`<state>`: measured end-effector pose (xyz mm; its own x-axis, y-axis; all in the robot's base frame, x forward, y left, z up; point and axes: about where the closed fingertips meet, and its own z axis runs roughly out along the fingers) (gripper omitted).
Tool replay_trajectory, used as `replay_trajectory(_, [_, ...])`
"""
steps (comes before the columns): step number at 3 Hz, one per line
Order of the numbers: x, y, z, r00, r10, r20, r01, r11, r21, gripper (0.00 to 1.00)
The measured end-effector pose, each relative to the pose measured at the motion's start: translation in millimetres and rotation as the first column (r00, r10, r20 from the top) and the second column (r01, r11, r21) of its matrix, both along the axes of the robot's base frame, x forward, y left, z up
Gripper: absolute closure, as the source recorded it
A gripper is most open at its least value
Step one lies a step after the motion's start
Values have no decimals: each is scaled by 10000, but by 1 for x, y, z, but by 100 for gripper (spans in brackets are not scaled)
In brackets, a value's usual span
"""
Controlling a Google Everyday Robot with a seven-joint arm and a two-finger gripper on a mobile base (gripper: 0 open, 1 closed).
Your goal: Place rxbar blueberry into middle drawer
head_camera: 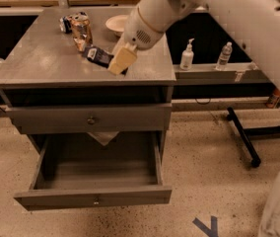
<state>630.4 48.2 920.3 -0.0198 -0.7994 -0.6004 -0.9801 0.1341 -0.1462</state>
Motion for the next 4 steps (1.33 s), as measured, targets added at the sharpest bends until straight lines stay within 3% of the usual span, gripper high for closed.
replay_trajectory(1, [3, 3, -32, 9993, -346, -137, 347, 9994, 50, 100])
replay_trajectory(2, [7, 1, -44, 9993, -320, -190, 330, 9978, 575, 100])
replay_trajectory(3, [-1, 1, -104, 9974, -96, -716, 240, 9787, 2037, 100])
replay_trajectory(4, [-3, -7, -184, 9960, -535, -713, 803, 8856, 4575, 100])
